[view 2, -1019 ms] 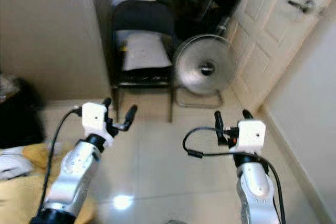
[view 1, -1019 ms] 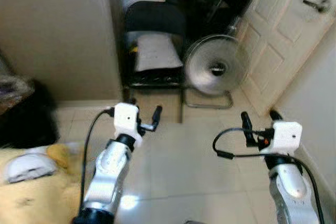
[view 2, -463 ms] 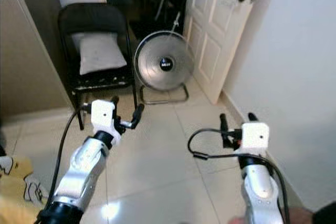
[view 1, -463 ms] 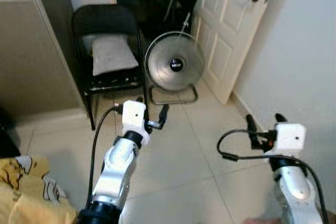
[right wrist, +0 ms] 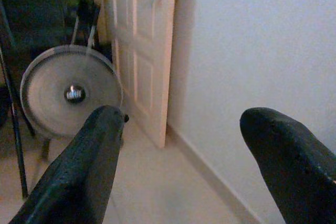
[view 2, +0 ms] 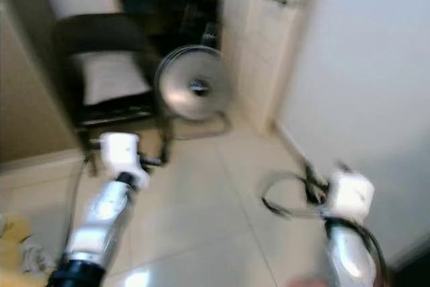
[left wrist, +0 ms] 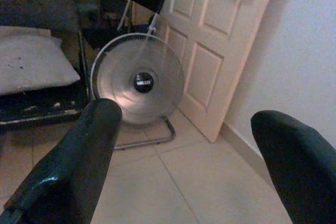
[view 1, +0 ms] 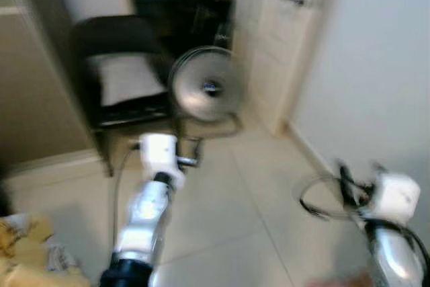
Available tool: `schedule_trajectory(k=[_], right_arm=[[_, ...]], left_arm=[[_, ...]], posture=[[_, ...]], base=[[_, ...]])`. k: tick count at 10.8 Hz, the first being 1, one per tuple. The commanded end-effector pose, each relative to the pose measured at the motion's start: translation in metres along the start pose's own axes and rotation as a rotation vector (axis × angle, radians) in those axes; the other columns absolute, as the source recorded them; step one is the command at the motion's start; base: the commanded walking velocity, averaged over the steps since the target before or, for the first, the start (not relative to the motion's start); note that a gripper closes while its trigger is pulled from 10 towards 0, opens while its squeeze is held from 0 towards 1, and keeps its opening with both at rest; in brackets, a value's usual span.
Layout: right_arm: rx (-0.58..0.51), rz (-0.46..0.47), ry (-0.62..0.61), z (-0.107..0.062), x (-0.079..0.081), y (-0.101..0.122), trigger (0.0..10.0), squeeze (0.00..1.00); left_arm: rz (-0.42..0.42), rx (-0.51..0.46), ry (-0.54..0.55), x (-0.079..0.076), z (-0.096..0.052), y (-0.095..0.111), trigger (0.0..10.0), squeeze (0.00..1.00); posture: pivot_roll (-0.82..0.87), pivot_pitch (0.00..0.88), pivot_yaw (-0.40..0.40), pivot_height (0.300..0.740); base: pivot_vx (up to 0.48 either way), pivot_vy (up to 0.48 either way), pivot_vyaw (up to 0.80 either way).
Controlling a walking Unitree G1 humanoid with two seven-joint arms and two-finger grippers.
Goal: Clean up the room
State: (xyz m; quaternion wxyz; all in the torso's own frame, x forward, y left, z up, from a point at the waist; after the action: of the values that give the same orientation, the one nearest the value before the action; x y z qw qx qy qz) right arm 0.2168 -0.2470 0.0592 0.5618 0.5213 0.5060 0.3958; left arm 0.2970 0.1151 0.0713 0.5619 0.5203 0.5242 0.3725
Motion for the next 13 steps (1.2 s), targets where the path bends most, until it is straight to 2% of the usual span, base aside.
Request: schedule_trajectory(k=[1,6,8,9,10,11,12,13], right_arm=[[-0.038,0.010,0.019,0.003,0.008,0.007,10.0,0.00],[-0.056,0.012,0.038,0.002,0.016,0.011,10.0,0.00],[-0.073,-0.001,0.063,0.003,0.020,0.016,10.0,0.00],[-0.071,0.001,0.079,0.004,0.020,0.018,10.0,0.00],[-0.055,-0.011,0.123,0.005,0.023,0.018,10.0,0.00],[-0.045,-0.069,0.188,0.008,0.031,0.020,10.0,0.00],[-0.057,-0.068,0.201,0.012,0.034,0.023,10.0,0.00],[-0.053,-0.058,0.199,0.016,0.037,0.023,10.0,0.00]], left_arm=[[0.026,-0.007,0.001,0.002,0.002,0.004,10.0,0.00],[0.044,0.007,-0.024,-0.005,0.008,0.003,10.0,0.00],[0.054,0.027,-0.016,-0.002,0.012,0.000,10.0,0.00],[0.097,0.040,-0.012,0.006,0.010,-0.005,10.0,0.00],[0.169,0.084,-0.009,0.021,0.004,-0.015,10.0,0.00],[0.234,0.116,0.009,0.042,-0.005,-0.022,10.0,0.00],[0.260,0.088,0.042,0.055,-0.010,-0.018,10.0,0.00],[0.245,0.050,0.052,0.058,-0.013,-0.013,10.0,0.00]], posture=[[-0.16,0.000,-0.020,0.732],[-0.18,0.000,0.000,0.732],[-0.20,0.000,0.011,0.732],[-0.20,0.000,0.014,0.732],[-0.19,0.000,0.009,0.732],[-0.18,0.000,0.009,0.732],[-0.16,0.000,0.002,0.732],[-0.15,0.000,-0.003,0.732]], base=[[0.480,0.000,0.00],[0.480,0.000,0.00],[0.480,0.000,0.00],[0.352,0.000,0.00],[0.000,0.000,0.00],[0.000,0.000,0.00],[0.000,0.000,0.00],[0.000,0.000,0.00]])
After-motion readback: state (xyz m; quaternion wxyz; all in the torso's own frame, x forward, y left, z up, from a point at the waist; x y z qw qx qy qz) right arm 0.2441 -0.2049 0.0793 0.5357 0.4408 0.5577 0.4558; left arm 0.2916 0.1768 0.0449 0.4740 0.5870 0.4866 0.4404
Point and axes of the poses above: a point about 5 cm out from each wrist's last joint towards the gripper, its own z axis pointing out of the wrist towards the gripper, its own y axis along the axis of the wrist's last joint, x = y × z, the point moved 1 cm from there along z, pointing out of the wrist towards the gripper, and after that the axes turned 5 degrees about -z, right-handed, at the moved point
